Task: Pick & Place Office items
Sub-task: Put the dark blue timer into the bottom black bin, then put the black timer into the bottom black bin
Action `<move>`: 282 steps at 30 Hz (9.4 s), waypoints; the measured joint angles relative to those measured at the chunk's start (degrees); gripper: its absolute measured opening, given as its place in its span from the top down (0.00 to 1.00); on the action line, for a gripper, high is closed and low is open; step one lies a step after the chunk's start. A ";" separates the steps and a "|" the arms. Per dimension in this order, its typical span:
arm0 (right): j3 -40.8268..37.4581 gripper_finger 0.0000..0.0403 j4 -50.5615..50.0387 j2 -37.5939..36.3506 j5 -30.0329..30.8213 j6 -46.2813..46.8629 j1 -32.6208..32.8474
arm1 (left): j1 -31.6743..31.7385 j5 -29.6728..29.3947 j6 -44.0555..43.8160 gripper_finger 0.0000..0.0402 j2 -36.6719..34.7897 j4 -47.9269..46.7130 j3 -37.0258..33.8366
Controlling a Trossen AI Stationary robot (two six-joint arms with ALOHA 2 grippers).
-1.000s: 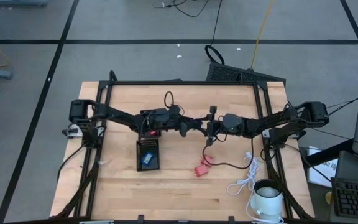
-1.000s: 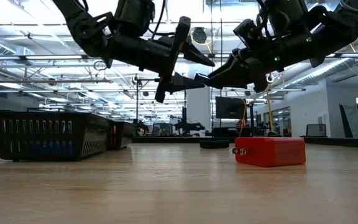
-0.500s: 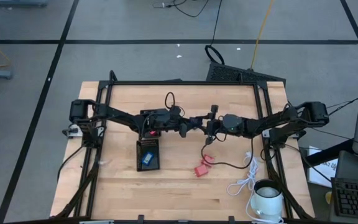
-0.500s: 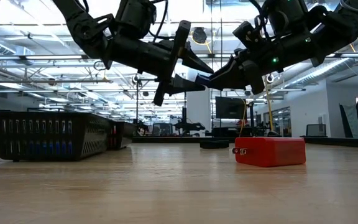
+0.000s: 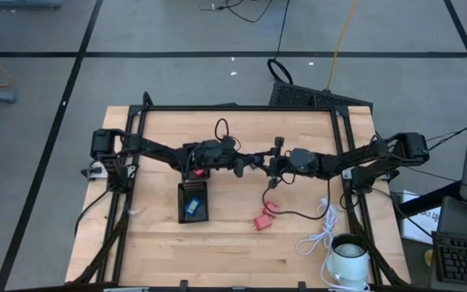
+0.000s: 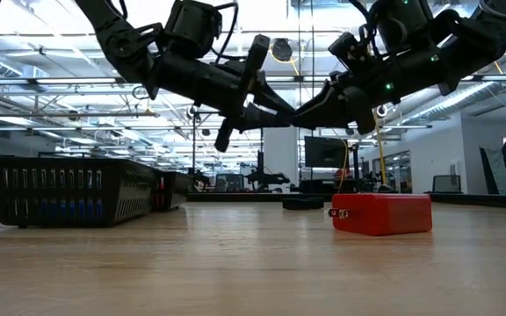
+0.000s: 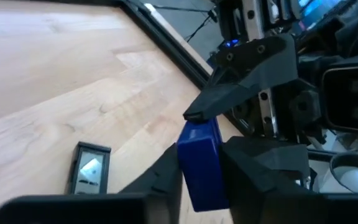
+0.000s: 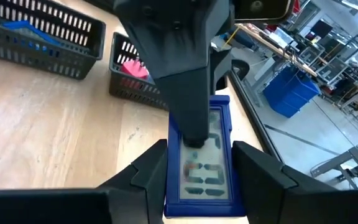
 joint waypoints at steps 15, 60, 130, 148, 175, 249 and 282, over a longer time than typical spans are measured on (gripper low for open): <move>-0.02 0.33 -0.97 -3.34 -1.07 12.96 -0.13 | 1.74 4.06 8.67 0.86 -9.34 -13.04 -0.04; -2.10 0.39 -10.58 -10.99 -0.94 19.45 -6.77 | 1.01 -32.02 9.77 0.86 -56.58 -33.43 -28.95; -2.10 0.39 -11.41 -10.97 -1.03 20.30 -7.25 | -8.85 15.74 -0.62 0.86 -53.09 -32.71 -27.99; -2.10 0.39 -11.39 -10.97 -0.92 19.14 -7.30 | -21.75 10.59 -4.47 0.85 -39.79 -50.00 -20.61; -2.10 0.39 -11.39 -10.97 -0.90 19.04 -7.30 | -16.92 12.72 -5.20 0.55 -38.84 -47.89 -20.68; 4.22 0.39 -18.34 14.29 -24.43 7.43 -12.19 | -6.78 -16.50 20.05 0.64 -61.72 -20.43 -31.82; 3.82 0.39 -15.76 14.86 -15.65 4.93 -13.39 | -6.78 -16.59 20.15 0.64 -61.72 -20.30 -31.76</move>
